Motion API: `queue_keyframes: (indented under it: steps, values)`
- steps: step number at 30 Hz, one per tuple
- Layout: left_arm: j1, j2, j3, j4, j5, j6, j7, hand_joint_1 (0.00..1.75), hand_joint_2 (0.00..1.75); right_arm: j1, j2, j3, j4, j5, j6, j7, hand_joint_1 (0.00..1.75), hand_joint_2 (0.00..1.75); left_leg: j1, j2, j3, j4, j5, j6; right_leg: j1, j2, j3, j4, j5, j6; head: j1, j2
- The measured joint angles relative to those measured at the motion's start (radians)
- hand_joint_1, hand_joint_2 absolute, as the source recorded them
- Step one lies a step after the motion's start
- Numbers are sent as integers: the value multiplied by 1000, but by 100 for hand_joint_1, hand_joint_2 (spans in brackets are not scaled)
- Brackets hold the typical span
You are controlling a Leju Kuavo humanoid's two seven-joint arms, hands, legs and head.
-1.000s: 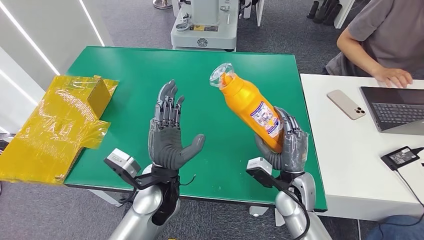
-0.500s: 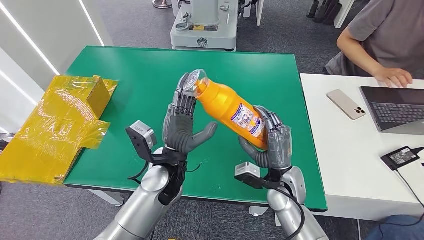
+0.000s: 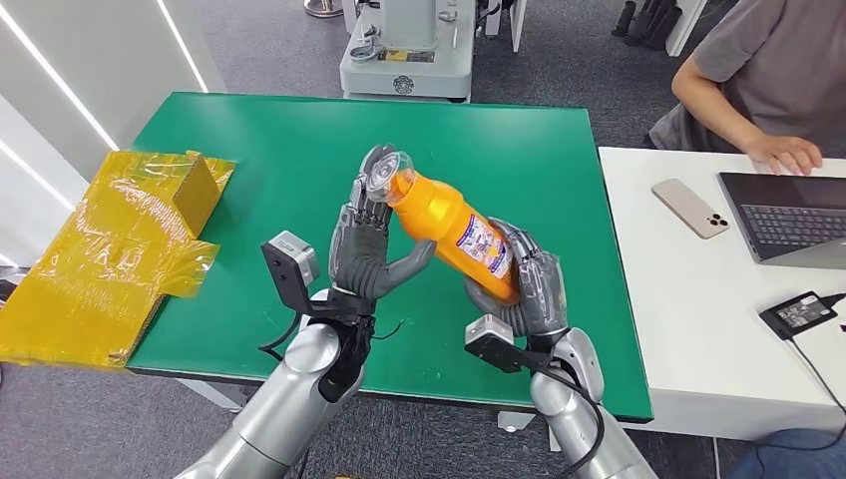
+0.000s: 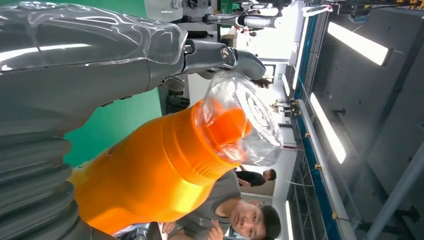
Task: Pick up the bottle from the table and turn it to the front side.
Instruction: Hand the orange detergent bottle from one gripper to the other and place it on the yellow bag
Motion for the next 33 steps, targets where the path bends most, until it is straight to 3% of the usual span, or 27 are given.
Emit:
queue_keyframes:
  steps: [7, 33]
  values:
    - [-13, 3, -11, 18, -9, -3, 11, 0, 175, -15, 0, 10, 37, 1, 87, -9, 175, 175, 0, 0, 0, 0, 0, 0, 0, 0, 0, 0, 0, 0, 0, 0]
    - [-37, 19, -34, 105, -4, -17, 9, 0, 175, -52, -1, 44, 94, 46, 249, -39, 175, 175, 0, 0, 0, 0, 0, 0, 0, 1, 0, 0, 0, 0, 0, 0]
